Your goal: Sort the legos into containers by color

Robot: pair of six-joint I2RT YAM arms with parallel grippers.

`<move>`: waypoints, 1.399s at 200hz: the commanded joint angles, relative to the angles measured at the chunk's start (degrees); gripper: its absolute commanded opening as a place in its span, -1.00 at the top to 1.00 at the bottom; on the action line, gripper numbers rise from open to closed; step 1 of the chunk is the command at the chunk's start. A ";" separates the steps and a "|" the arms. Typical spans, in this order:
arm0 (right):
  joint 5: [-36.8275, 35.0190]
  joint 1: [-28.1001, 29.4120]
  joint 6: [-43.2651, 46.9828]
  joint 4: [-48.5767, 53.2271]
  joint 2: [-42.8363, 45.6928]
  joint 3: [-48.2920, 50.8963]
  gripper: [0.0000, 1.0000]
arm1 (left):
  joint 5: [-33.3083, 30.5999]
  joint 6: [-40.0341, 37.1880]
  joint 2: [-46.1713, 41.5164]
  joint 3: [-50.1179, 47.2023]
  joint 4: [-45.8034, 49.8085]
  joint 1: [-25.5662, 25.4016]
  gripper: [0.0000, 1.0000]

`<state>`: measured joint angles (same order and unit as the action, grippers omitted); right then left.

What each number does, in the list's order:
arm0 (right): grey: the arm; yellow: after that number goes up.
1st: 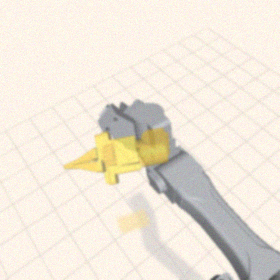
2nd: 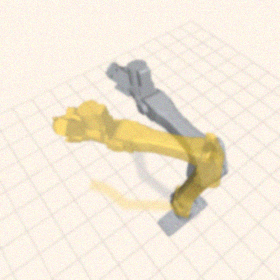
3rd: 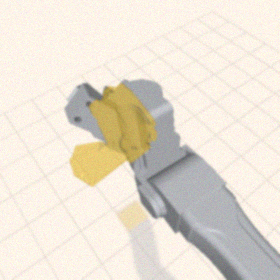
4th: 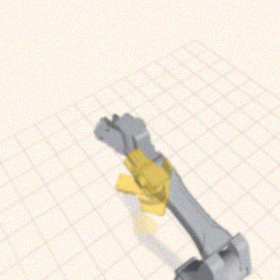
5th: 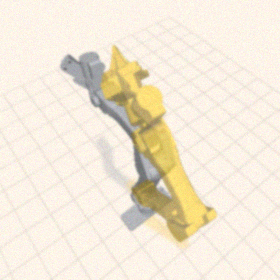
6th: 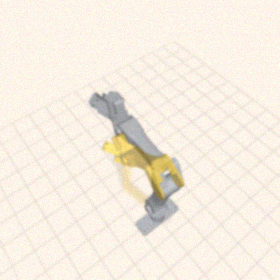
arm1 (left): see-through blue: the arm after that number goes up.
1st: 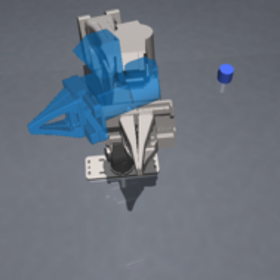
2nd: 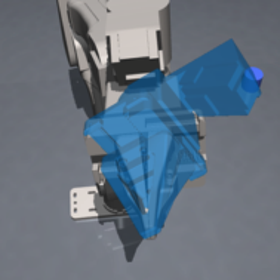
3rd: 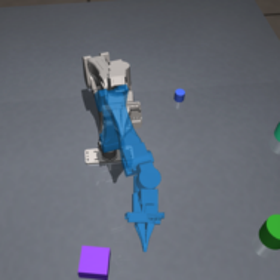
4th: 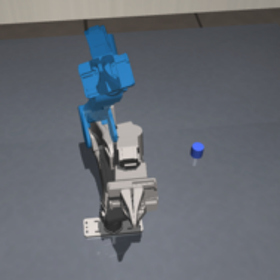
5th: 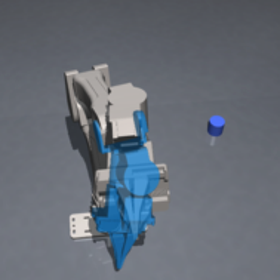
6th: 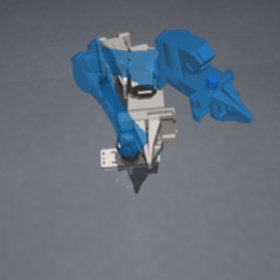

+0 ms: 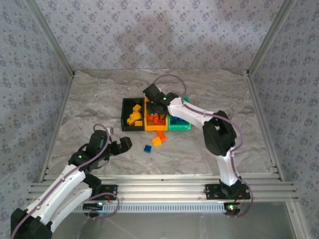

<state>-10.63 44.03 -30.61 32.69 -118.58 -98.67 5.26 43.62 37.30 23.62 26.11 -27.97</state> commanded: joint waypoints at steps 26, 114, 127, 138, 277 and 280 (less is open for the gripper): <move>-1.07 -0.42 -0.29 4.37 -1.38 -5.84 -0.09 | 1.78 -1.81 5.64 1.20 -5.66 -2.26 -0.99; -2.23 -0.26 -3.99 -5.89 23.74 19.90 -0.59 | -7.67 -12.53 29.21 14.29 -6.32 -19.76 -0.88; -2.37 -0.32 -4.70 -6.30 27.40 23.57 -0.60 | -9.38 -13.67 34.16 16.86 -5.40 -21.98 -0.86; -2.84 -0.40 -4.98 -6.54 30.06 26.38 -0.61 | -10.13 -14.00 38.08 18.68 -4.71 -22.89 -0.83; -4.75 -2.47 -7.89 -5.89 46.75 41.15 -0.64 | -13.26 -15.31 55.75 23.64 -7.58 -24.86 0.04; -4.76 -2.53 -7.93 -5.96 46.84 41.31 -0.64 | -13.26 -15.31 55.77 23.73 -7.55 -24.86 0.08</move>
<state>-14.00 41.98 -37.10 26.06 -73.69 -59.09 -9.32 29.34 90.21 45.98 22.44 -52.31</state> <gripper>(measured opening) 0.821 0.521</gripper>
